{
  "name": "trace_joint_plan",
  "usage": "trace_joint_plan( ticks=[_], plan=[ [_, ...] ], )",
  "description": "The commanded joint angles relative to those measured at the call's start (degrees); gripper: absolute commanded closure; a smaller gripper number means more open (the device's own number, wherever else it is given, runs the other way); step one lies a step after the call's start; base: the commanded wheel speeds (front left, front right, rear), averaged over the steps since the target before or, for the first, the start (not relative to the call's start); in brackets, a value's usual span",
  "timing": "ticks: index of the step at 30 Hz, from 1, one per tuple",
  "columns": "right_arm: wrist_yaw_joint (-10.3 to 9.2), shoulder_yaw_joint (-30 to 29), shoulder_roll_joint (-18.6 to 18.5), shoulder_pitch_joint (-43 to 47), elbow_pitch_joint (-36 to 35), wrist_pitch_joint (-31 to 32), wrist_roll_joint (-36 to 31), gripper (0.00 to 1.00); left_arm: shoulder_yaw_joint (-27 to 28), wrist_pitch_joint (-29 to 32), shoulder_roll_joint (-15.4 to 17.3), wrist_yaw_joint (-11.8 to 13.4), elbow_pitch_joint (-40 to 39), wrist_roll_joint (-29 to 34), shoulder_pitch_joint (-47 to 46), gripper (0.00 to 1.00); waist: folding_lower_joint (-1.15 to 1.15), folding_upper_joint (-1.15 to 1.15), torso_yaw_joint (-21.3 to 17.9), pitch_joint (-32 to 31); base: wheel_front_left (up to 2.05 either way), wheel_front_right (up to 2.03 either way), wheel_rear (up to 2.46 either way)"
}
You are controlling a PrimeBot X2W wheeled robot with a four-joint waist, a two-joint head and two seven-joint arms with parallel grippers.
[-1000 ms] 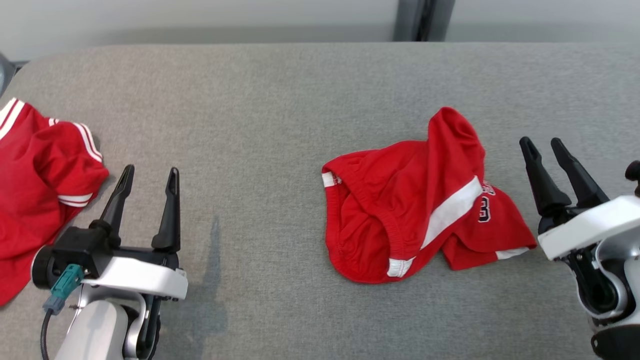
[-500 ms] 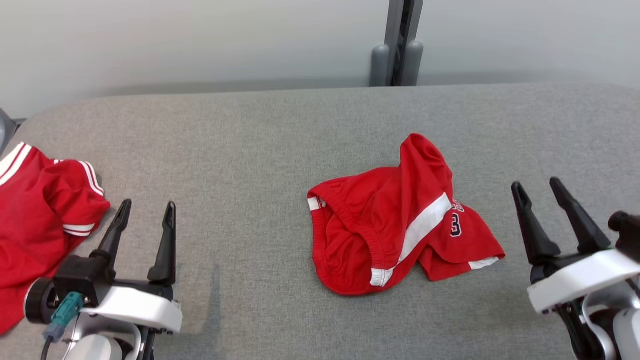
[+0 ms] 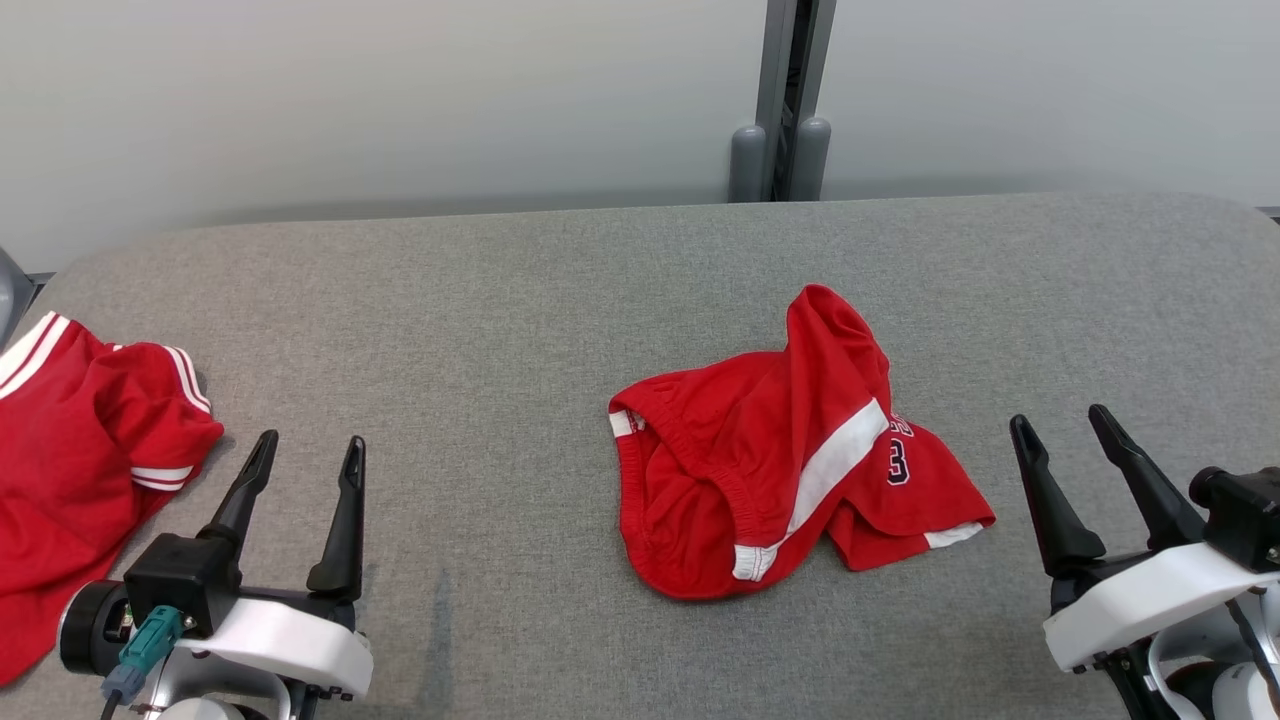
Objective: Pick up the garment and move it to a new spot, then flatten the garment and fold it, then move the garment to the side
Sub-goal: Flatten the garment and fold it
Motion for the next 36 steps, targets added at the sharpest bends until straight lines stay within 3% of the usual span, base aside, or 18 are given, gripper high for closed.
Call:
trace_joint_plan(
  ticks=[1, 13, 18, 27, 36],
  plan=[
    [0.03, -0.24, -0.25, 0.41, -0.29, 0.16, -0.32, 0.0, 0.04, 0.03, 0.2, 0.22, -0.28, 0.06, -0.04, 0.0, 0.0, 0.0, -0.02, 0.0, 0.0, 0.0, 0.0],
    [0.03, -0.61, -0.51, -0.28, -1.15, 0.79, -1.0, 0.0, -0.47, -0.08, 0.4, 0.52, -0.58, -0.07, -1.36, 0.0, 0.0, 0.0, 0.28, 0.81, 0.0, 0.0, 0.0],
    [0.03, -0.79, -2.63, -1.87, -0.39, 1.5, -3.47, 0.0, -0.94, -0.33, 0.25, 0.34, -0.4, 0.04, -2.37, 0.0, 0.0, 0.0, 1.03, 2.16, 0.0, 0.0, 0.0],
    [0.02, 5.22, -6.72, -8.57, 8.03, 1.82, -4.53, 0.0, -1.92, -1.73, -0.54, -0.5, 1.01, -0.16, -5.4, 0.0, 0.0, 0.0, 3.01, 6.23, 0.0, 0.0, 0.0],
    [0.02, 12.97, -6.81, -16.68, 19.33, -0.71, -1.7, 0.0, -2.84, -3.43, -1.79, -1.4, 3.56, -0.36, -8.34, 0.0, 0.0, 0.0, 4.91, 9.74, 0.0, 0.0, 0.0]
  ],
)
